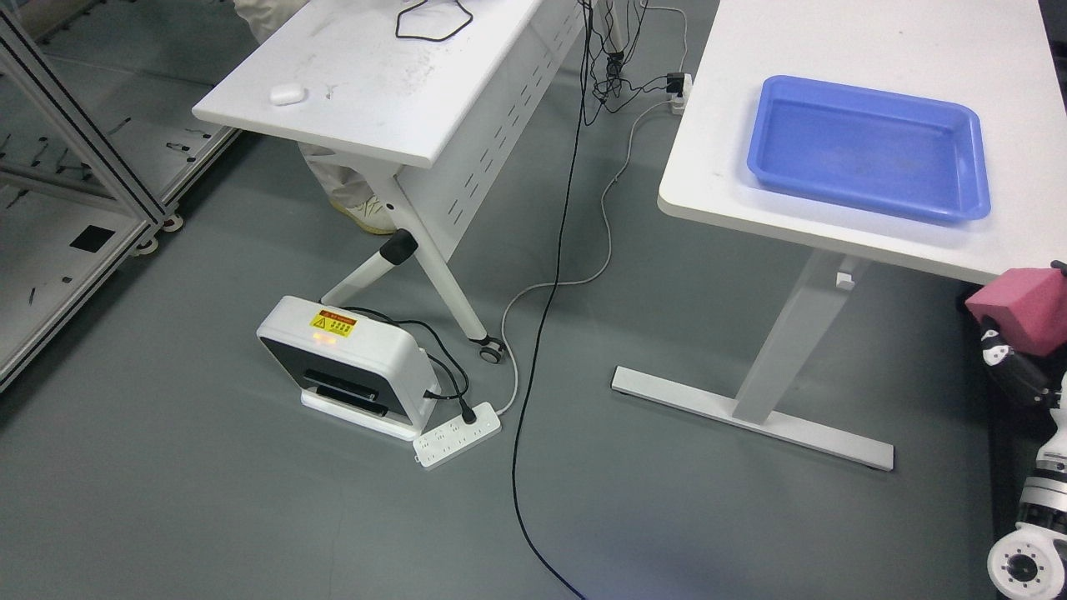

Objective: Pick pink block from left shelf to tray
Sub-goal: 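Turn and drive toward the blue tray holding the cube in the right hand, then lower the pink cube into the blue tray and open the right hand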

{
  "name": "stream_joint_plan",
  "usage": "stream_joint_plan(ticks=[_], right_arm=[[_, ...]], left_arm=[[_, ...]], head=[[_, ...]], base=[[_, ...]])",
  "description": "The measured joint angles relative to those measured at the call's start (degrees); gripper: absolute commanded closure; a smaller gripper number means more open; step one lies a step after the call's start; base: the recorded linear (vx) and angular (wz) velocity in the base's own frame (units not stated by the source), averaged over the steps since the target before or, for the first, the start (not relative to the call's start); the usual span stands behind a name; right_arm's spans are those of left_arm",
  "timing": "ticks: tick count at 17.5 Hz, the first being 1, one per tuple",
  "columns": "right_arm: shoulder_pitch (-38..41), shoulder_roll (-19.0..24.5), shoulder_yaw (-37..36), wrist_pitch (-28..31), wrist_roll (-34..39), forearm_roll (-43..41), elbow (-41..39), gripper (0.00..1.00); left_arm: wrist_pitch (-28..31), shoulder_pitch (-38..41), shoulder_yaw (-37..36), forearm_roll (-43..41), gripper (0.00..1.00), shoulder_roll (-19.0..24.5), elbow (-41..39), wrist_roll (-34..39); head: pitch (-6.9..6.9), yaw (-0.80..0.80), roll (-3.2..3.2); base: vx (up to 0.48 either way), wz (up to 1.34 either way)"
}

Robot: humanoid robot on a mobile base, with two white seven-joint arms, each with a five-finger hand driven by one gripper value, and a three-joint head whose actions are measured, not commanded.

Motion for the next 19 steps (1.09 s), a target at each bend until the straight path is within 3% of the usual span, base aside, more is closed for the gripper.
stream_joint_plan(ticks=[14, 19], right_arm=[[0.16, -0.06, 0.61, 0.28, 1.69, 0.0, 0.04, 0.95], [0.32, -0.18, 1.9, 0.31, 6.14, 0.0, 0.13, 0.8]], left_arm=[[0.0, 0.01, 0.0, 0.0, 0.0, 0.0, 0.0, 0.0], [0.0, 0.0, 0.0, 0.0, 0.0, 0.0, 0.0, 0.0]], head=[[0.0, 0.0, 0.0], [0.0, 0.0, 0.0]], base=[[0.324, 0.0], [0.244, -0.04]])
